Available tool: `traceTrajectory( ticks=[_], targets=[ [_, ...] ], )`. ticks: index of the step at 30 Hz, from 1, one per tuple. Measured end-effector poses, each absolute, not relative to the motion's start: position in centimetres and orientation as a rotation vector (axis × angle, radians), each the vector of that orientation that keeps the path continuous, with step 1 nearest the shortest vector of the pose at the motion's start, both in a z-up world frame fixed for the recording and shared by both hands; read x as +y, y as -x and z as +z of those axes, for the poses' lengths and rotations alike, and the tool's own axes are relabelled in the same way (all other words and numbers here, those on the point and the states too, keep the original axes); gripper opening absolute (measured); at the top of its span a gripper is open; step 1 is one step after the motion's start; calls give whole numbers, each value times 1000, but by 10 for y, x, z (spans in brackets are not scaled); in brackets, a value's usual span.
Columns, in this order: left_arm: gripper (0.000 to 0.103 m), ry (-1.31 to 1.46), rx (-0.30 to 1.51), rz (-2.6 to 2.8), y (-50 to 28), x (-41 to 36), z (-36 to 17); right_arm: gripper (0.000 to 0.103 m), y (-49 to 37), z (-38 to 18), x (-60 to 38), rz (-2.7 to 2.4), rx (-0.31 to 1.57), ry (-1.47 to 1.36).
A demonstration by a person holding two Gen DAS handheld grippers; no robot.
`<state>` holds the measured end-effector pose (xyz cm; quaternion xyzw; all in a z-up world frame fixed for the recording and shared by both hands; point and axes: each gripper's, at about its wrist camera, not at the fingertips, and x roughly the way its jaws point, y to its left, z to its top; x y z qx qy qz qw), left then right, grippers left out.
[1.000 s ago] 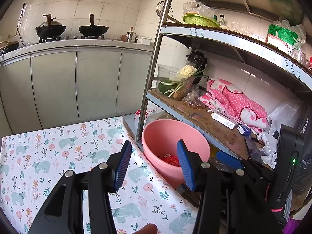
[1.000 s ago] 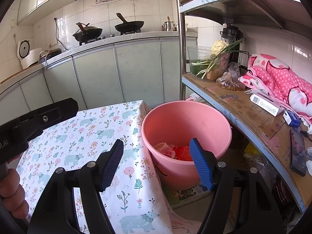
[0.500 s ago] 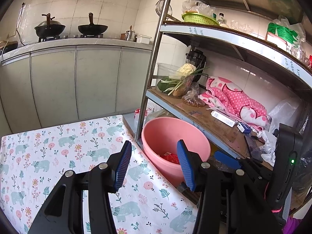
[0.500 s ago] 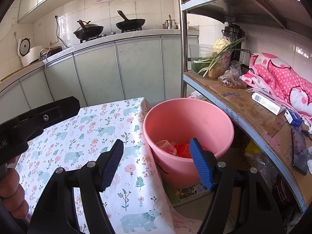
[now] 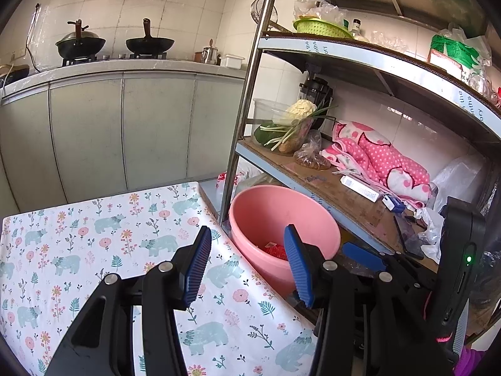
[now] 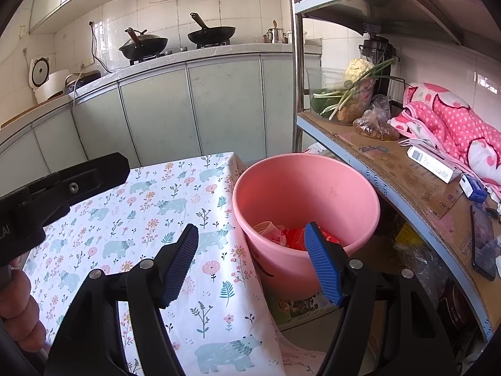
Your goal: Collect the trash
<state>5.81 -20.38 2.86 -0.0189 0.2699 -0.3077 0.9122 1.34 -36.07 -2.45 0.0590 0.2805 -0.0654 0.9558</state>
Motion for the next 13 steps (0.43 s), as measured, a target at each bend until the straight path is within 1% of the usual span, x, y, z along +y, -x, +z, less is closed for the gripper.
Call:
traceTrajectory(
  ticks=[13],
  targets=[
    [48,31,561,-628,-60,-201,26,71,-16,-26,-359,-125,575,-117]
  ],
)
